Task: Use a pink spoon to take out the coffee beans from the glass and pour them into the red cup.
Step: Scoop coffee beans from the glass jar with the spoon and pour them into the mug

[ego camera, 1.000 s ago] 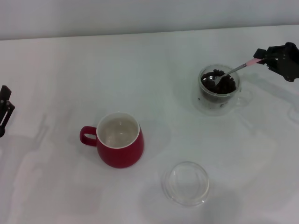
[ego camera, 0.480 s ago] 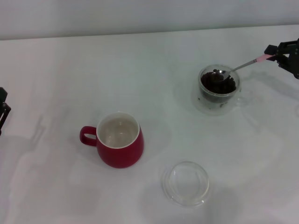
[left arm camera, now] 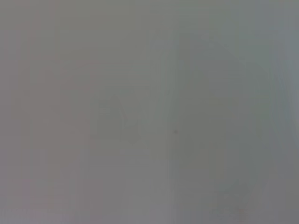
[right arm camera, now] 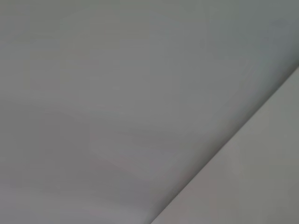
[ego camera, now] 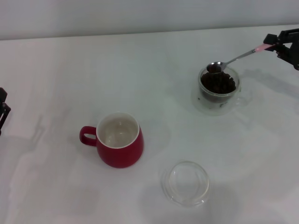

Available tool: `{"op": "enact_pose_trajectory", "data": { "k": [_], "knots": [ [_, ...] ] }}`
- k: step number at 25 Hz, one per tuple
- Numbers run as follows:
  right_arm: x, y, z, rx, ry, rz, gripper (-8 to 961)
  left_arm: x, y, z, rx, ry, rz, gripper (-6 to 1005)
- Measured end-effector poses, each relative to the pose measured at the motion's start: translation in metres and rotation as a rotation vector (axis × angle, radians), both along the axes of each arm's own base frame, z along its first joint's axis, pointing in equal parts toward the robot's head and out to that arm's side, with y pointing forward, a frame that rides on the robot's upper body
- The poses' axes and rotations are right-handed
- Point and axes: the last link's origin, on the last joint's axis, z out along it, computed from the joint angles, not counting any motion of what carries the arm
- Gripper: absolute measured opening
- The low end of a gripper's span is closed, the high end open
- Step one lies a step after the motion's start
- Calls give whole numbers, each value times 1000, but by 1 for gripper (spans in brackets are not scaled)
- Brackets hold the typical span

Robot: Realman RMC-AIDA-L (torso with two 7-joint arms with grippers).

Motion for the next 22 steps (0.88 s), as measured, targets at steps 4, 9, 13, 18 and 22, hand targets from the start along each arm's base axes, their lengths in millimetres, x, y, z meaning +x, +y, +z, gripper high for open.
{"op": "enact_pose_trajectory", "data": {
  "k": [4, 9, 13, 18, 22],
  "knots": [
    [-12, 1, -4, -41, 24, 53, 245, 0, 0, 0, 0, 0, 0, 800],
    [-29, -1, -23, -121, 45, 122, 248, 0, 0, 0, 0, 0, 0, 801],
    [-42, 0, -42, -173, 43, 164, 250, 0, 1, -1, -5, 4, 1, 800],
    [-64, 5, -64, -205, 42, 229, 253, 0, 2, -1, -6, 5, 0, 801],
    [-80, 7, -83, -238, 44, 271, 256, 0, 2, -1, -5, 4, 2, 800]
  ]
}}
